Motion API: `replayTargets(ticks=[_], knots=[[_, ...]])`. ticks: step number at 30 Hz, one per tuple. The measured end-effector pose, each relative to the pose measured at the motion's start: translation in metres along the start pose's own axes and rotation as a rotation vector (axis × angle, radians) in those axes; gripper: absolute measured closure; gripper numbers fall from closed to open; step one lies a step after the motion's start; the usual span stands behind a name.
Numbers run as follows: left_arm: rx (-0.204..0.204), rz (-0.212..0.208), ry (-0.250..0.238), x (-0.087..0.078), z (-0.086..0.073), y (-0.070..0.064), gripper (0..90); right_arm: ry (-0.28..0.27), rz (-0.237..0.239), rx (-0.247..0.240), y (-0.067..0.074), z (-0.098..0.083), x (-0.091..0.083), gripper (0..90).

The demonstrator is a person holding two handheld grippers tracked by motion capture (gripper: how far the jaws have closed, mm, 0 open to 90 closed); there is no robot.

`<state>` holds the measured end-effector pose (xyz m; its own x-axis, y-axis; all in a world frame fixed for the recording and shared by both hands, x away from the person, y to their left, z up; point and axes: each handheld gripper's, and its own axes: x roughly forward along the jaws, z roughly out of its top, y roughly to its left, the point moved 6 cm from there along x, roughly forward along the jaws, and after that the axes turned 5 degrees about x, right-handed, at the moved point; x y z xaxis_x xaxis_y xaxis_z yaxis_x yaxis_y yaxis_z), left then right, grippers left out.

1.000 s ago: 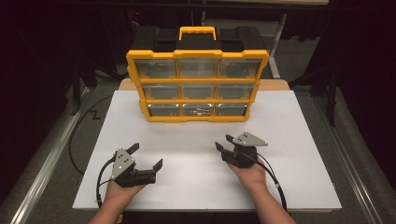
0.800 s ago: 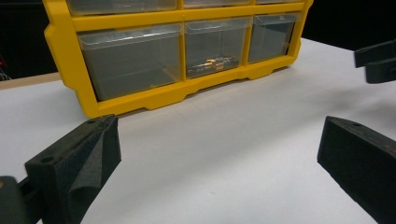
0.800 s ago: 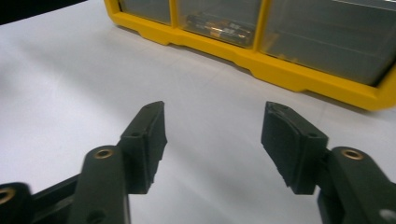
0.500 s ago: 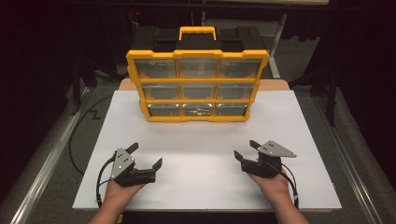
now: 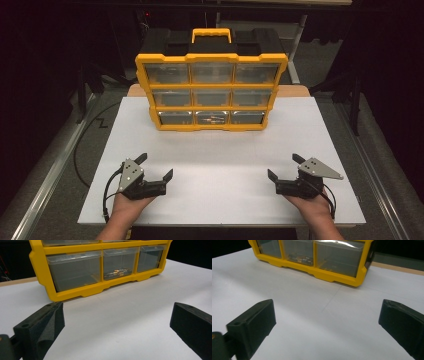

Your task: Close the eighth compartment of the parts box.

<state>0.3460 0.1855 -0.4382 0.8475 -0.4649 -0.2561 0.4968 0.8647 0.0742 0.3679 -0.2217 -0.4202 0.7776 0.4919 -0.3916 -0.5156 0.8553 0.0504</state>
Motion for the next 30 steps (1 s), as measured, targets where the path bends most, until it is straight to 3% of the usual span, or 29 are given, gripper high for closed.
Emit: replayTargets(ticks=[8, 15, 22, 30], knots=[[-0.010, 0.014, -0.002, 0.001, 0.000, 0.003, 0.4, -0.064, -0.020, 0.022, -0.010, -0.010, -0.006, 1.1], [-0.008, 0.015, 0.004, -0.001, -0.001, 0.003, 0.4, -0.053, -0.024, -0.003, -0.006, -0.013, 0.004, 1.1], [-0.025, 0.019, -0.015, -0.007, 0.001, 0.006, 0.4, -0.066, -0.025, -0.006, -0.001, -0.010, 0.002, 1.1], [-0.027, 0.006, -0.011, -0.002, 0.001, 0.005, 0.4, -0.058, -0.030, -0.005, -0.003, -0.013, 0.001, 1.0]])
